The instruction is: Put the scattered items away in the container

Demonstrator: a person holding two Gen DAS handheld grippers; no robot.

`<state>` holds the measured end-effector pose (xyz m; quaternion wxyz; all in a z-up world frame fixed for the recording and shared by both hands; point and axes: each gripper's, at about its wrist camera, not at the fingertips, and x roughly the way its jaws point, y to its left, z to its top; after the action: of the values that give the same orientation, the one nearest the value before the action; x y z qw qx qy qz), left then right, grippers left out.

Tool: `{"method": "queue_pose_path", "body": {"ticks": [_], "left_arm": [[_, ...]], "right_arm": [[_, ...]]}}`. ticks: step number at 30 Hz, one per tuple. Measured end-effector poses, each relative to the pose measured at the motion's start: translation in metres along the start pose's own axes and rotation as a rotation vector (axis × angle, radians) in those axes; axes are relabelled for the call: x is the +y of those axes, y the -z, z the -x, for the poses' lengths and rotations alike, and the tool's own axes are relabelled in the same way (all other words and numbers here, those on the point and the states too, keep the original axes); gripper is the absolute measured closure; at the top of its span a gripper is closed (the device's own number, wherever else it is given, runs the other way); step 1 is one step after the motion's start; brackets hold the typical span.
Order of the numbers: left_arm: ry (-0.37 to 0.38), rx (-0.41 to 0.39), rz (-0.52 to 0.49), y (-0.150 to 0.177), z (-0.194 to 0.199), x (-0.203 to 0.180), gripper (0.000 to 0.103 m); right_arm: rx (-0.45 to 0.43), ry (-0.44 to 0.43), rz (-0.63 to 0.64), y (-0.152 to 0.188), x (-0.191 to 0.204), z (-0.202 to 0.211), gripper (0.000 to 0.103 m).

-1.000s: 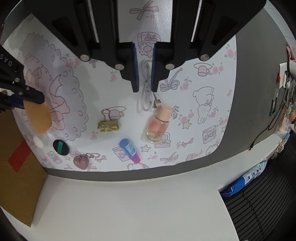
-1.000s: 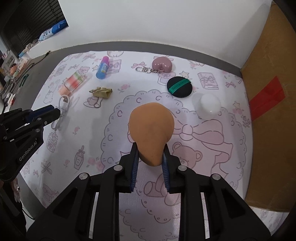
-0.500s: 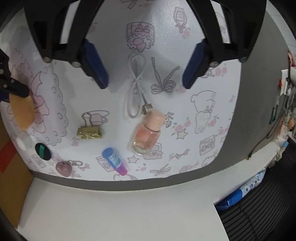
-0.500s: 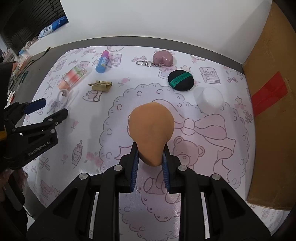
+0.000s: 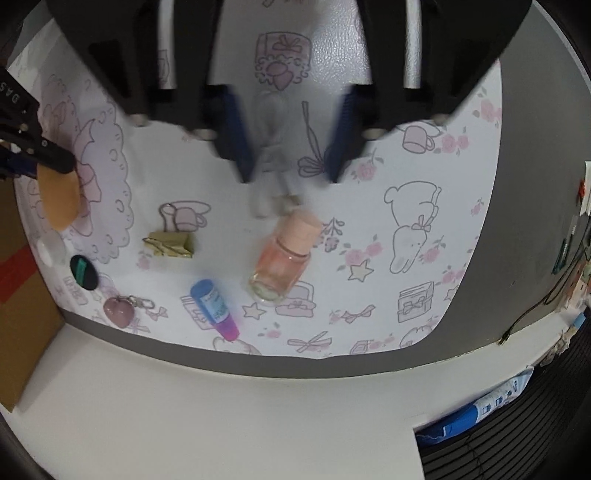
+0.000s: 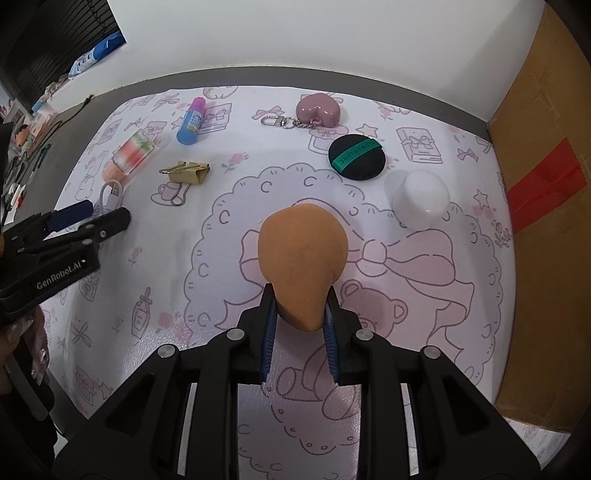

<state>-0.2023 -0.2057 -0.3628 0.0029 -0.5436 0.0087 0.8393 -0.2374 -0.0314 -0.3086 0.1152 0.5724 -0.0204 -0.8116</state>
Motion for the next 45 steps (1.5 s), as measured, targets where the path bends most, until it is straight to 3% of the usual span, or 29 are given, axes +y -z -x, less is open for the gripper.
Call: {"method": "queue_pose_path", "body": {"ticks": [12, 23, 34, 45], "left_arm": [[-0.038, 0.033, -0.038, 0.001, 0.005, -0.014, 0.088], [-0.041, 0.016, -0.059, -0.004, 0.038, -0.021, 0.088], [-0.006, -0.06, -0.081, -0.011, 0.114, -0.041, 0.088], [0.034, -0.207, -0.109, -0.022, 0.22, -0.05, 0.088]], "right_arm": [[-0.01, -0.004, -0.002, -0.008, 0.001, 0.002, 0.079], [-0.052, 0.014, -0.011, -0.006, 0.001, 0.038, 0.079], [-0.115, 0.049, -0.006, -0.001, -0.002, 0.102, 0.079], [-0.247, 0.11, -0.022, 0.005, -0.006, 0.211, 0.079]]}}
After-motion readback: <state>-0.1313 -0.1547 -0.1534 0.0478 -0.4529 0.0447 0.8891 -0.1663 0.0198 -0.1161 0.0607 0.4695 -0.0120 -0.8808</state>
